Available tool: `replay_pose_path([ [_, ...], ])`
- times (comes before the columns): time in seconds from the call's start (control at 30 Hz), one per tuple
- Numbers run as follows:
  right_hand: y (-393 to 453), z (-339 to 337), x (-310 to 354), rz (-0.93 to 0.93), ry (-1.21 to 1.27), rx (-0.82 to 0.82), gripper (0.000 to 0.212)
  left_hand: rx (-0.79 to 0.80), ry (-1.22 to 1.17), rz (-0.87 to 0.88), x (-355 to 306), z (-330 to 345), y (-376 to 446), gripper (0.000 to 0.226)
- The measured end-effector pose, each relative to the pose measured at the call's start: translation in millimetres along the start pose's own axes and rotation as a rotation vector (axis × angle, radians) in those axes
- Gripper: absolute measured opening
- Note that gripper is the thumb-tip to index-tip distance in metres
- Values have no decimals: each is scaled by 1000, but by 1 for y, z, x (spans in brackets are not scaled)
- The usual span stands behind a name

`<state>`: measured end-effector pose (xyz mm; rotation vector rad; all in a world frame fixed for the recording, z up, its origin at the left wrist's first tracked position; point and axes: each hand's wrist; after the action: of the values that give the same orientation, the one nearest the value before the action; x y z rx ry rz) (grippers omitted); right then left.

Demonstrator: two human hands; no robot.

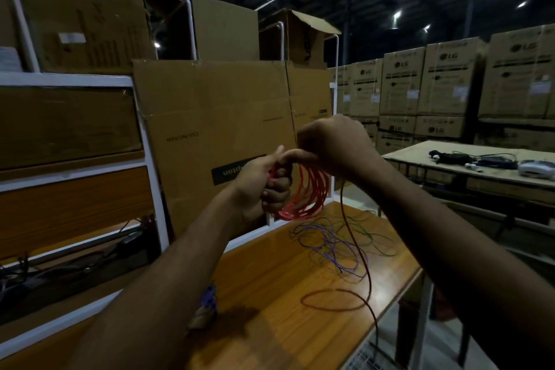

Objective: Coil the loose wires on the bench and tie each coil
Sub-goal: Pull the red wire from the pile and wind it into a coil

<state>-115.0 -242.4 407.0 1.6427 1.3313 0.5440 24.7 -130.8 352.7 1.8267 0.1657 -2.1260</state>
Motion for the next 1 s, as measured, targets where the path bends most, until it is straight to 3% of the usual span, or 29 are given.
replay_pose_path([
  [0.07, -1, 4, -10, 109, 103, 117, 50, 79, -3, -49, -1, -4, -4, 51],
  [0.13, -6, 6, -22, 312, 514, 272, 56, 144, -63, -54, -5, -7, -7, 49],
  [0.23, -28, 11, -44, 565, 1043, 386, 45, 144, -187, 16, -15, -8, -12, 47],
  [0.33, -66, 28, -63, 815, 1373, 448, 38, 53, -278, 111, -23, -18, -12, 45],
  [0.43, -111, 47, -75, 923, 1424, 570, 21, 14, -348, 151, -31, -36, -11, 44],
  [0.5, -135, 54, -78, 1035, 1391, 597, 26, 5, -338, 148, -35, -46, -11, 44],
  [0.63, -137, 60, -56, 1133, 1232, 435, 29, -61, -310, 127, -33, -47, -8, 45],
  [0.73, -123, 61, -13, 1039, 804, 282, 17, -89, -323, 126, -28, -40, -3, 47],
  [0.77, -119, 58, 3, 949, 626, 298, 10, -97, -322, 126, -27, -38, -2, 47],
  [0.83, -108, 42, 35, 719, 436, 490, 6, -112, -311, 121, -24, -37, 1, 48],
  [0.9, -95, 22, 60, 521, 425, 719, 13, -126, -292, 114, -21, -38, 4, 48],
  [1.0, -73, -9, 78, 202, 434, 847, 24, -149, -248, 101, -16, -34, 4, 47],
])
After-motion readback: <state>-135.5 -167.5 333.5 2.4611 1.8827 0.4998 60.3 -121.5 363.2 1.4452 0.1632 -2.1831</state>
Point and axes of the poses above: each hand's wrist, its own y-axis towards the middle knuckle, its own z-axis out of the palm, x = y × z, and after that the axes turned 11 degrees about -x, right-handed
